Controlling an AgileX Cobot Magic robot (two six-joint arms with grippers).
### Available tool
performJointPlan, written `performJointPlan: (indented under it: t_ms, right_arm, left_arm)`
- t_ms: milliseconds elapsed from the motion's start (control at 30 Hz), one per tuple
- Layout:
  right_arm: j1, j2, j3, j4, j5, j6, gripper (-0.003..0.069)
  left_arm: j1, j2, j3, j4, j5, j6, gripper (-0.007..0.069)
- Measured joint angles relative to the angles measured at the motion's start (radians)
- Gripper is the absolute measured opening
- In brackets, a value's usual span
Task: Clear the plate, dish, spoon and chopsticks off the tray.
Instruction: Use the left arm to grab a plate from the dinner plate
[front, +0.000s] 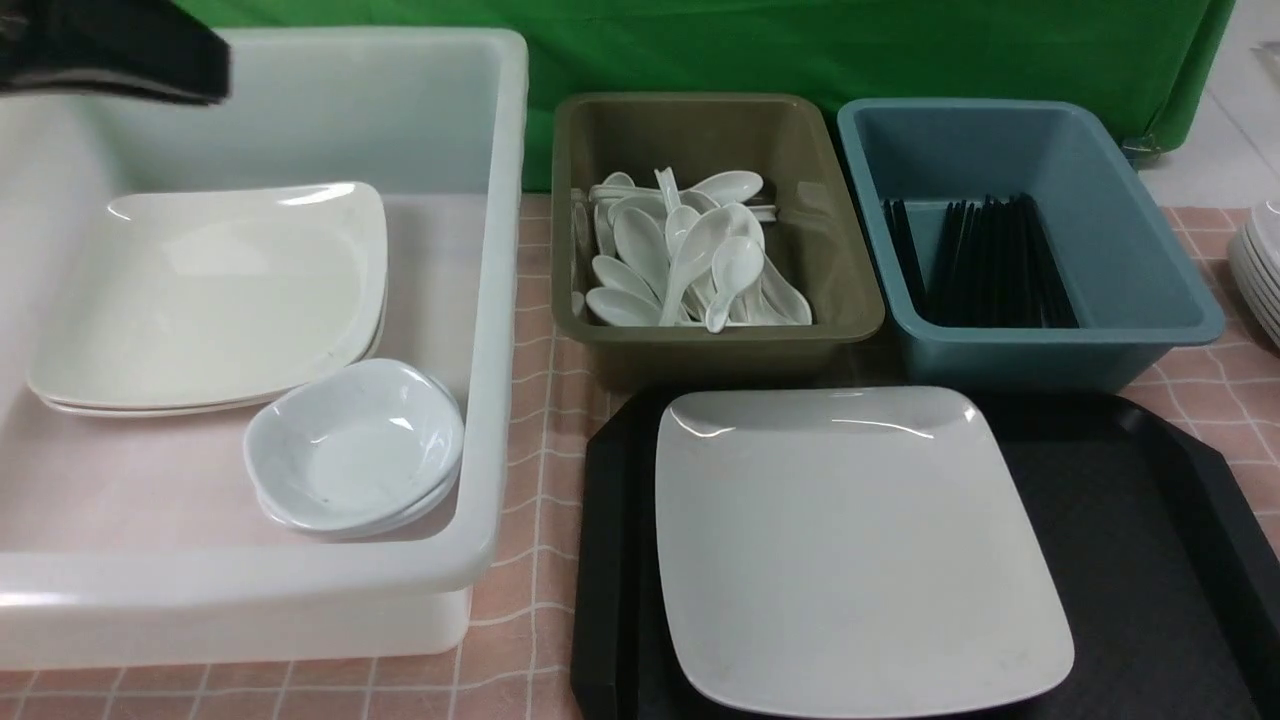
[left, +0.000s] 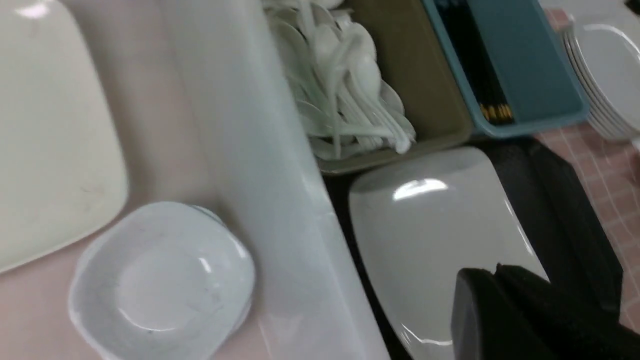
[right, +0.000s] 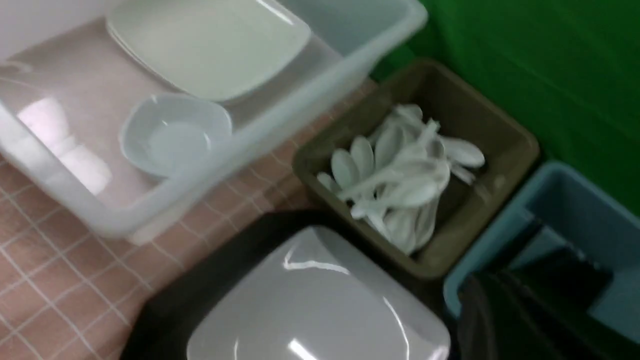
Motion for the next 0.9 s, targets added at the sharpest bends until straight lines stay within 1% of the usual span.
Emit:
performJointPlan:
  t_ms: [33,67,167,200,233,267,300,333,400,433,467,500,567,600,633,700,800,867,900]
  right_arm:
    - [-0.019,-0.047,0.052,-0.002,0.0,0.015,0.003]
    - [-0.067,-0.137,0.198,-0.002,0.0,0.051,0.003]
    - [-0.135,-0.283,0.476,-0.001,-0.003,0.112,0.003]
    - [-0.139,-0.292,0.476,-0.001,-0.003,0.116,0.003]
    - [-0.166,-0.358,0.612,0.004,-0.005,0.144,0.003]
    - [-0.18,-0.393,0.703,0.007,-0.011,0.166,0.003]
    - [-0.18,-0.399,0.717,0.008,-0.012,0.166,0.003]
    - [-0.189,-0.434,0.807,0.012,-0.017,0.189,0.003]
    - [-0.19,-0.465,0.898,0.017,-0.021,0.208,0.003]
    - [-0.191,-0.479,0.945,0.018,-0.022,0.219,0.003]
    - [-0.191,-0.48,0.958,0.018,-0.022,0.22,0.003]
    - [-0.191,-0.485,0.991,0.018,-0.022,0.221,0.003]
    - [-0.191,-0.488,1.027,0.019,-0.03,0.222,0.003]
    - [-0.191,-0.488,1.029,0.019,-0.029,0.222,0.003]
    - [-0.191,-0.488,1.036,0.019,-0.036,0.222,0.003]
    - [-0.191,-0.489,1.039,0.019,-0.056,0.222,0.003]
    - [-0.191,-0.489,1.039,0.019,-0.077,0.222,0.003]
    - [-0.191,-0.489,1.039,0.019,-0.079,0.222,0.003]
    - [-0.191,-0.489,1.039,0.019,-0.079,0.222,0.003]
  left_arm:
    - [-0.049,0.0,0.0,0.017,0.0,-0.018,0.0007]
    - [-0.137,0.001,0.0,0.048,0.0,-0.061,0.0007]
    - [-0.331,0.012,0.007,0.083,0.0,-0.157,0.0007]
    - [-0.331,0.012,0.009,0.083,0.0,-0.163,0.0007]
    - [-0.433,0.029,0.024,0.091,-0.001,-0.205,0.0007]
    - [-0.506,0.047,0.039,0.102,-0.003,-0.241,0.0007]
    - [-0.518,0.05,0.042,0.105,-0.004,-0.241,0.0007]
    - [-0.596,0.076,0.073,0.134,-0.015,-0.303,0.0011]
    - [-0.682,0.117,0.125,0.203,-0.049,-0.384,0.0026]
    - [-0.727,0.153,0.157,0.262,-0.084,-0.447,0.0041]
    - [-0.74,0.158,0.162,0.269,-0.089,-0.468,0.0048]
    - [-0.772,0.195,0.191,0.312,-0.122,-0.529,0.0071]
    - [-0.813,0.247,0.218,0.344,-0.182,-0.617,0.0127]
    - [-0.813,0.251,0.219,0.345,-0.187,-0.617,0.0133]
    - [-0.827,0.281,0.225,0.345,-0.231,-0.655,0.0178]
    - [-0.843,0.33,0.226,0.327,-0.296,-0.694,0.0262]
    - [-0.86,0.397,0.226,0.288,-0.341,-0.713,0.0347]
    - [-0.866,0.443,0.227,0.281,-0.344,-0.715,0.0402]
    - [-0.866,0.448,0.227,0.281,-0.344,-0.715,0.0407]
